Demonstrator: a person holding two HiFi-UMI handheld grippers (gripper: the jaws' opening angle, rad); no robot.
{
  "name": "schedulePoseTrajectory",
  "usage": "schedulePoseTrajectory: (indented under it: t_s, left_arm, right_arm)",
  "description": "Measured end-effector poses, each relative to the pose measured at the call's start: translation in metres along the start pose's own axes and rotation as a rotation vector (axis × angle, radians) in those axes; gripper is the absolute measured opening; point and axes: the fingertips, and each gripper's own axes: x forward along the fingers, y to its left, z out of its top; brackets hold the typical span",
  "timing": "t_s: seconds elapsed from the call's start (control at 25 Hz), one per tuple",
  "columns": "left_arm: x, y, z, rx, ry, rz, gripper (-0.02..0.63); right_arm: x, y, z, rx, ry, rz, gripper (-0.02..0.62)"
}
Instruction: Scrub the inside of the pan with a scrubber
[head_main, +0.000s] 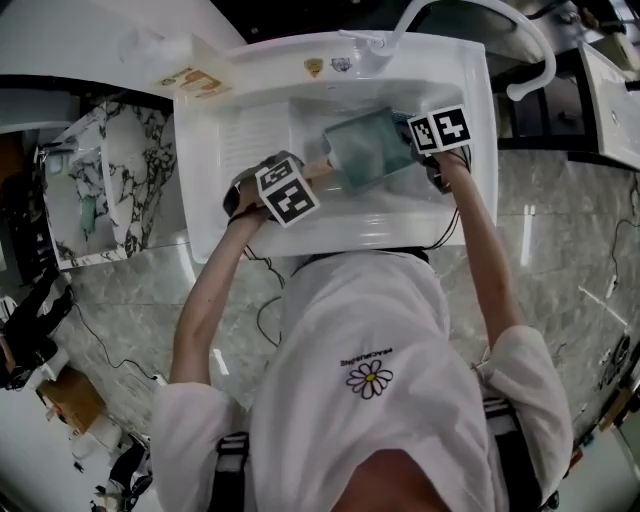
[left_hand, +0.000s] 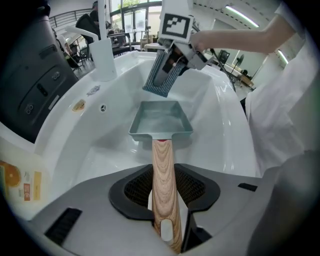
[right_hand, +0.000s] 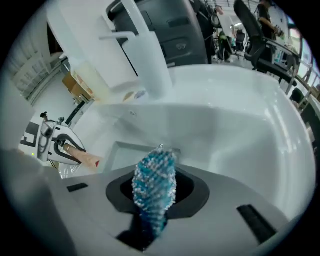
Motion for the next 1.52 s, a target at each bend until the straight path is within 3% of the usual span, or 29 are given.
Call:
schedulePoseTrajectory:
  t_s: [0.2,0.48,1.2,1.4,1.52]
  left_arm:
    - [-0.006,0.0,-0.001,0.011,-0.002,0.019,0.143]
    - [-0.007,0.002,-0.003,0.031,0.009,0.033,0.143]
    - [-0.008,0.005,-0.011,0.04,0.033,0.049,0.143]
    - [-0.006,0.005,-0.014,0.051,0.043,0.055,0.143]
    - [-0.005,0.004,-0.015,0.056,0.05,0.059,0.143]
  right_arm:
    - [0.046,-0.005,-0.01,-0.022,0.193,0.021,0.072]
    - [0.082,-0.009,-0.016,0.0,0.334,0.021,0.072]
    - [0.103,0.009,-0.018,-0.008,0.396,0.041,0.069]
    - [0.105,0.038,-0.017,0.007,0.399,0.097,0.067]
    - [0.102,0.066,-0.01,0.032,0.381,0.176,0.067]
